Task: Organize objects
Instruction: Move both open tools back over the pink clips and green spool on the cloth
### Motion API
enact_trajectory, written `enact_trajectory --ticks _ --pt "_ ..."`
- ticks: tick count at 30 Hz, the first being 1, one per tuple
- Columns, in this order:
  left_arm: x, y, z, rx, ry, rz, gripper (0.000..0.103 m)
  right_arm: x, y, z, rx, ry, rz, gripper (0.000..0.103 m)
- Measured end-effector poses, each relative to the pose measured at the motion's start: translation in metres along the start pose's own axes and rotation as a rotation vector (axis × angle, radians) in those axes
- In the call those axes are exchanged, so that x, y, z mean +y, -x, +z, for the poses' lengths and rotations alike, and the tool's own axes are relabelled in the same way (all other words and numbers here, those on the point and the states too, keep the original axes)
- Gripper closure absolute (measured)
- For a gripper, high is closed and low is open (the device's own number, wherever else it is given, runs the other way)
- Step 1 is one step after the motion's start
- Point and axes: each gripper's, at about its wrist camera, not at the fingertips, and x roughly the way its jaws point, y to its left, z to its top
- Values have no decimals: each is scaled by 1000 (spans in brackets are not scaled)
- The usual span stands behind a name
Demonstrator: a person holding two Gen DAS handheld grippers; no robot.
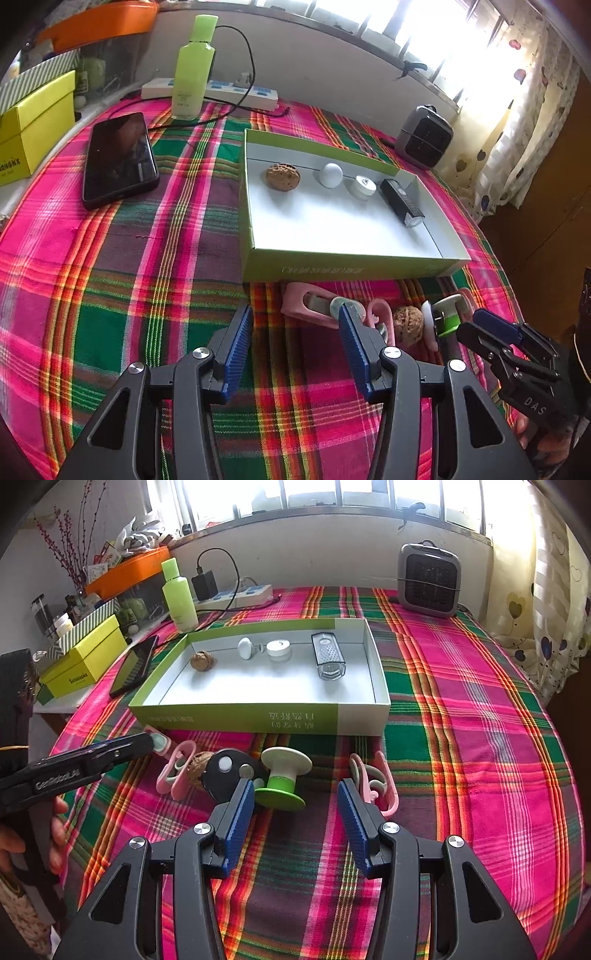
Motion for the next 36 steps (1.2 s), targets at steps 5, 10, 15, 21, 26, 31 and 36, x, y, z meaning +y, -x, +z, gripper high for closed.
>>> enact_trajectory --ticks 5,10,15,21,26,31,36 --pt "3 3 -6 9 -4 5 56 3 -1 -3 13 9 -2 55" --pt "5 6 -9 17 -6 18 56 2 -6 -3 24 16 -5 55" --pt "0 11 -10 15 -69 38 56 -1 -8 0 31 21 2 55" --pt "-12 10 1 -13 -156 28 55 -9 -11 1 36 -2 13 55" --pt "-16 -3 7 9 -181 13 55 -13 -16 4 40 -24 38 55" --pt "-8 -12 12 31 -140 -8 53 -11 -21 9 40 -19 46 55" --pt "-6 -11 10 40 -145 -21 53 -10 -25 12 32 -7 69 55"
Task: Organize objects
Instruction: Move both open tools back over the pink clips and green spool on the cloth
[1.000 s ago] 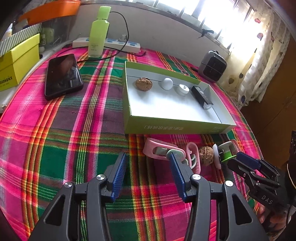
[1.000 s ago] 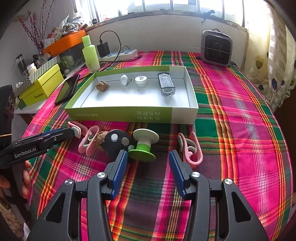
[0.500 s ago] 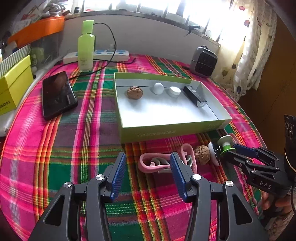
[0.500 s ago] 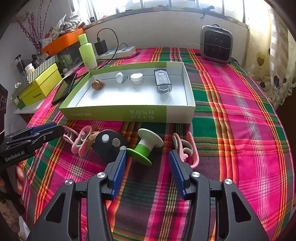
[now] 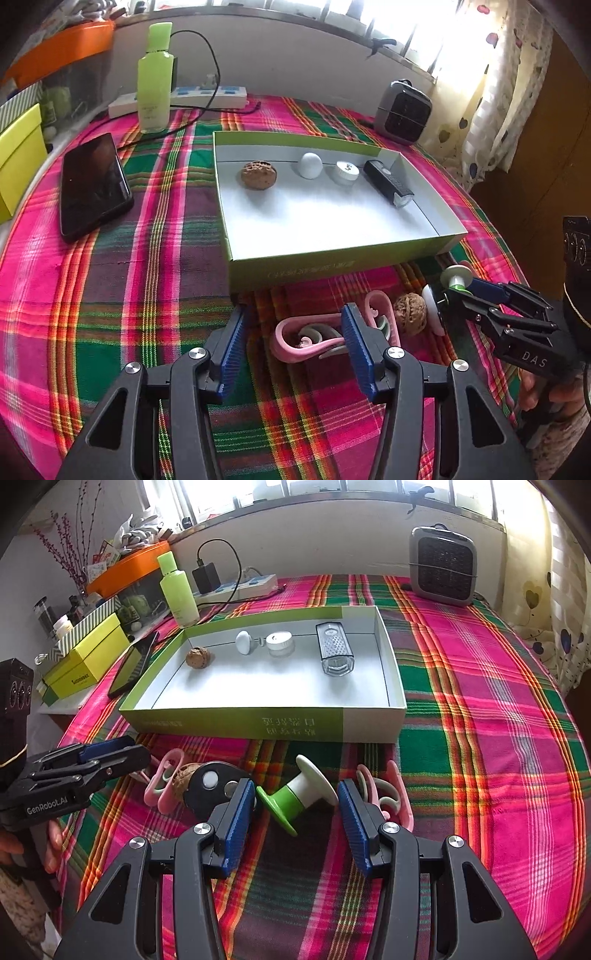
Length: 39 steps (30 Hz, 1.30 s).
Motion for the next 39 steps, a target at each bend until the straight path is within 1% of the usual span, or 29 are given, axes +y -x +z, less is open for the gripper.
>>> enact_trajectory --ticks 4,9,10,11,19,23,25,28,30,33,36,39 --pt "-1 3 -5 0 3 -3 53 -1 -4 1 9 14 6 55" --pt "-3 7 -12 3 -1 -17 53 0 0 -1 -15 40 16 55" --pt "-4 7 -13 4 0 -18 53 1 1 -1 -17 41 18 58" --pt "-4 8 -13 6 0 -18 53 1 1 -1 -19 42 15 59" --pt "-11 13 -24 15 -8 -34 53 -1 8 -6 -27 40 21 59" --pt "-15 14 -26 21 -19 -45 53 -3 14 -10 -23 27 51 59" --pt "-16 15 -25 13 -36 -30 53 -2 15 -14 -16 25 53 59" --pt "-9 15 -21 0 -31 2 53 -2 18 -18 -15 25 55 59" --pt "-5 17 -19 -13 -35 4 53 -3 21 -20 -20 19 60 59" --pt "-3 15 -13 -30 -74 6 53 -3 22 -20 -23 19 60 59" --pt "-2 12 -8 -39 -95 -37 53 -3 22 -21 -23 13 63 59" --pt "-5 5 -4 -29 -118 -46 53 -3 20 -22 -16 8 60 59"
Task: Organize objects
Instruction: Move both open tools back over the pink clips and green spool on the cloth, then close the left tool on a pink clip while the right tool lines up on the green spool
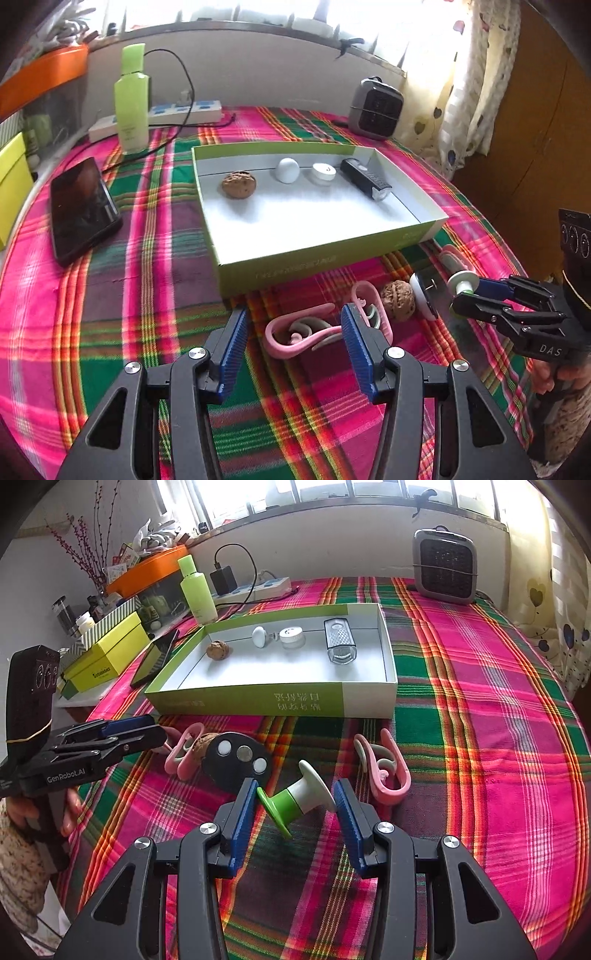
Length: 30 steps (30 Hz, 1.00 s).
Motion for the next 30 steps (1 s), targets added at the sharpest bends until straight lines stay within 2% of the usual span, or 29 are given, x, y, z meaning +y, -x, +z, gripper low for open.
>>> enact_trajectory --ticks 5,18,24,30 --pt "-9 -1 1 0 -39 -52 53 1 -1 -1 5 -1 -1 59" --pt "-23 14 -21 26 -42 -96 53 2 0 -2 10 0 6 59" --pt "-19 6 -19 42 -24 -38 53 4 -1 -4 14 10 12 59" --pt "-24 3 -20 42 -69 30 56 4 -2 -3 14 10 14 59"
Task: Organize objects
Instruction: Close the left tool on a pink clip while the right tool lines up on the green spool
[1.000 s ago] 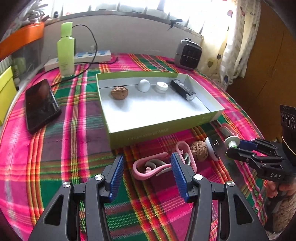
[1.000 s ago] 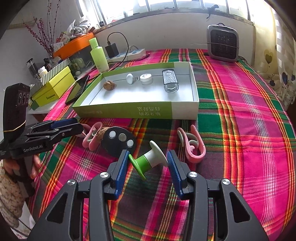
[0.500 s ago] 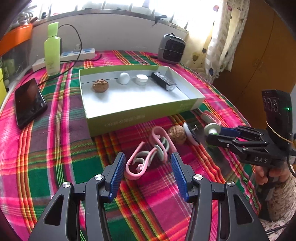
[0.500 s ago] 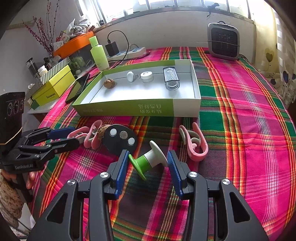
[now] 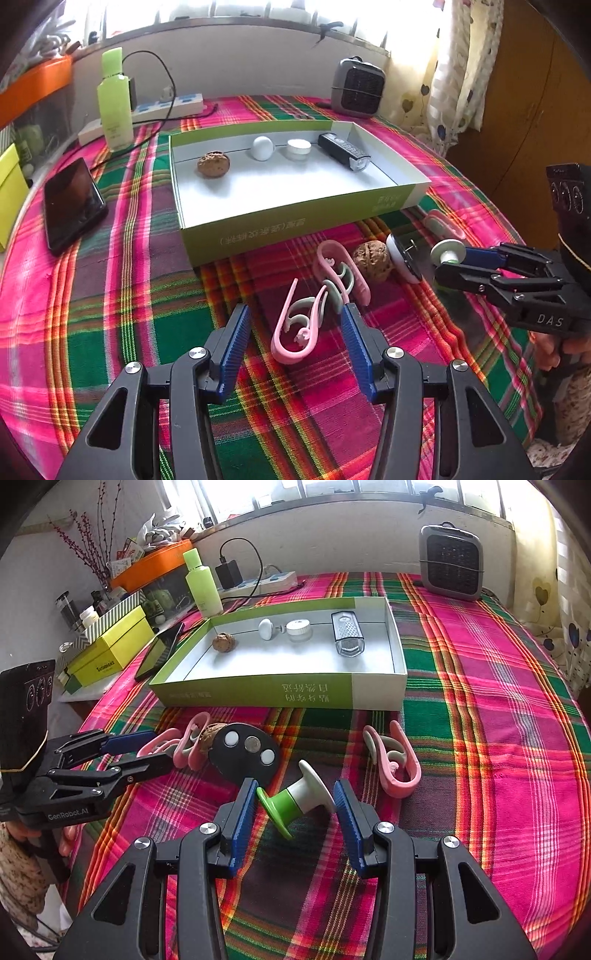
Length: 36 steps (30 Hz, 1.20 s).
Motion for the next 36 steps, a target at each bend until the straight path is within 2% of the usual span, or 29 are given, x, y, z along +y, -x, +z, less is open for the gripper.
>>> enact_trajectory --ticks 4,6,15,18,36 --pt "-1 -1 1 -2 -25 53 72 -1 0 0 0 -2 3 59" --pt "2 0 1 -4 -19 57 74 -1 0 1 0 -3 4 59" --pt "0 -1 0 -9 -21 71 75 0 0 1 -1 0 1 59" --pt "0 -1 0 -11 -25 90 81 0 1 0 -1 2 -1 59" --pt "1 5 0 -25 -7 84 82 1 1 1 -5 4 -6 59"
